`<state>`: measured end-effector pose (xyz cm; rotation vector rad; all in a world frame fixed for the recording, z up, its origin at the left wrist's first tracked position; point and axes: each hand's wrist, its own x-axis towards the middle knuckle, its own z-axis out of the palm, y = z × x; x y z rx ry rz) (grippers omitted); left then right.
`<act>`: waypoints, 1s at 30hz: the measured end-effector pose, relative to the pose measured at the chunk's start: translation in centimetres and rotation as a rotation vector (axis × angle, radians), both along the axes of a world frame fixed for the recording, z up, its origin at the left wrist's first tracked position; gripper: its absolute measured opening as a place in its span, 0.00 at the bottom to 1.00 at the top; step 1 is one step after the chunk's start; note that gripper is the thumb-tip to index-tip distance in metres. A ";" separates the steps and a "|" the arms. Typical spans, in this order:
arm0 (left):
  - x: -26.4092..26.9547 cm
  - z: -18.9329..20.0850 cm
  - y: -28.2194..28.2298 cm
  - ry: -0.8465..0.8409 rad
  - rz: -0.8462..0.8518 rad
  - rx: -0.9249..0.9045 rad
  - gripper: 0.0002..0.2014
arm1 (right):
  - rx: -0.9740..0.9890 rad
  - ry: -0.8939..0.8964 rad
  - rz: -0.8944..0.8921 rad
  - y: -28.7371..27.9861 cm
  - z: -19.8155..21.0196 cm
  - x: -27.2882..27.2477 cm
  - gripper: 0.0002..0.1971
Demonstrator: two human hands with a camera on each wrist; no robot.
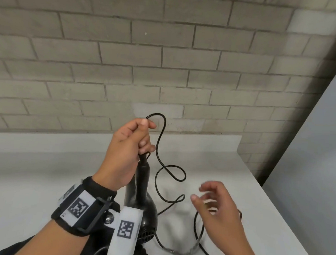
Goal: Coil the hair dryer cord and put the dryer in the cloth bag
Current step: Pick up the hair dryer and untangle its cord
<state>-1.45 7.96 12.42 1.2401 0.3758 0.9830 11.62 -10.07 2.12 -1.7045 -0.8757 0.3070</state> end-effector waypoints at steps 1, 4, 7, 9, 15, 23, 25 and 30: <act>-0.5 0.7 -0.3 -0.028 -0.019 -0.010 0.10 | -0.026 -0.081 0.029 0.7 0.2 -0.4 0.18; -2.1 2.3 -1.0 -0.089 -0.067 -0.047 0.09 | -0.031 -0.375 0.147 2.8 0.4 -0.5 0.28; -4.2 3.0 -1.7 -0.117 -0.077 -0.091 0.09 | -0.098 -0.578 0.268 4.7 0.0 0.0 0.15; -5.7 3.3 -2.0 -0.127 -0.062 -0.133 0.10 | -0.116 -0.499 0.361 5.0 -0.6 0.7 0.13; -10.2 2.5 -2.3 -0.176 0.023 -0.278 0.14 | -0.057 -0.119 0.384 3.0 -2.0 3.5 0.09; -13.9 -1.1 -1.9 -0.179 0.141 -0.410 0.18 | 0.026 0.119 0.513 -0.8 -1.4 7.6 0.09; -14.4 -1.7 -2.1 -0.206 0.146 -0.431 0.18 | -0.020 0.063 0.439 -1.3 -0.9 8.0 0.16; -13.3 -2.8 -3.9 -0.174 0.149 -0.415 0.14 | -0.218 -0.216 0.486 -1.8 0.7 5.1 0.07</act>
